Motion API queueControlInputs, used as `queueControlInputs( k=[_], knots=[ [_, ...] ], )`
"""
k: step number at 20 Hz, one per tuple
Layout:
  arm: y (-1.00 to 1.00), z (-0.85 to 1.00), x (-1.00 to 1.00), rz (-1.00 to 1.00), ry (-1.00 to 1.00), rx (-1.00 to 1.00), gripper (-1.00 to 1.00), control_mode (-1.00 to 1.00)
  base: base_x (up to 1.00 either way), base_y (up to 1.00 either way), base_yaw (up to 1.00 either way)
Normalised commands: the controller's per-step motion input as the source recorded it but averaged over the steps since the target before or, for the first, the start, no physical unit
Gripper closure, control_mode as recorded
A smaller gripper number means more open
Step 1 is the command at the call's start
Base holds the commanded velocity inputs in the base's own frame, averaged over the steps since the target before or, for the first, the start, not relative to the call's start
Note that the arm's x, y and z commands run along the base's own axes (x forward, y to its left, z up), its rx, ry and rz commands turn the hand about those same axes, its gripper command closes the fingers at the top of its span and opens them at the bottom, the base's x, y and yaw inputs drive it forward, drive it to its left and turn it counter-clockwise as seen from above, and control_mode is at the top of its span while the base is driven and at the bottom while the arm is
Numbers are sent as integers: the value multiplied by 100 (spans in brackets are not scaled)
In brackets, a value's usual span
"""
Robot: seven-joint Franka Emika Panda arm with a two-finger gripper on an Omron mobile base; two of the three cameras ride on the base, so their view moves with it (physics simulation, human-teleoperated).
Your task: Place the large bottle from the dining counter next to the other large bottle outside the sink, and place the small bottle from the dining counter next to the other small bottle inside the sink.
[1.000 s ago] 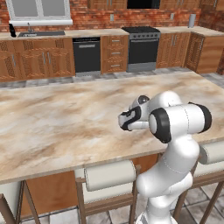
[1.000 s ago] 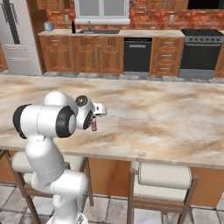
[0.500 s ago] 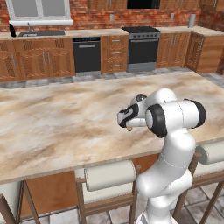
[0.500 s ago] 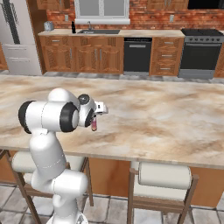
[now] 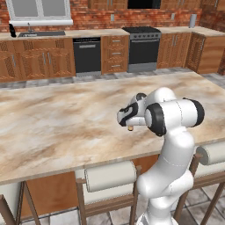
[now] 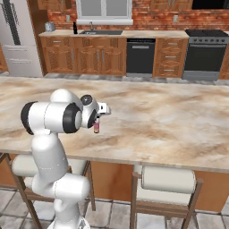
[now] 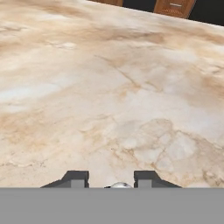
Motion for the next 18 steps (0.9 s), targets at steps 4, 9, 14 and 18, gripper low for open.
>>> queueControlInputs(
  k=[4, 9, 14, 18],
  knots=[
    [0, 0, 0, 0, 0, 0, 100, -100, 0, 0, 0],
    [0, 0, 0, 0, 0, 0, 100, -100, 0, 0, 0],
    [0, 8, -8, 0, -2, 0, 100, -100, 0, 0, 0],
    [0, 21, -19, 0, -6, 0, 100, -100, 0, 0, 0]
  ],
)
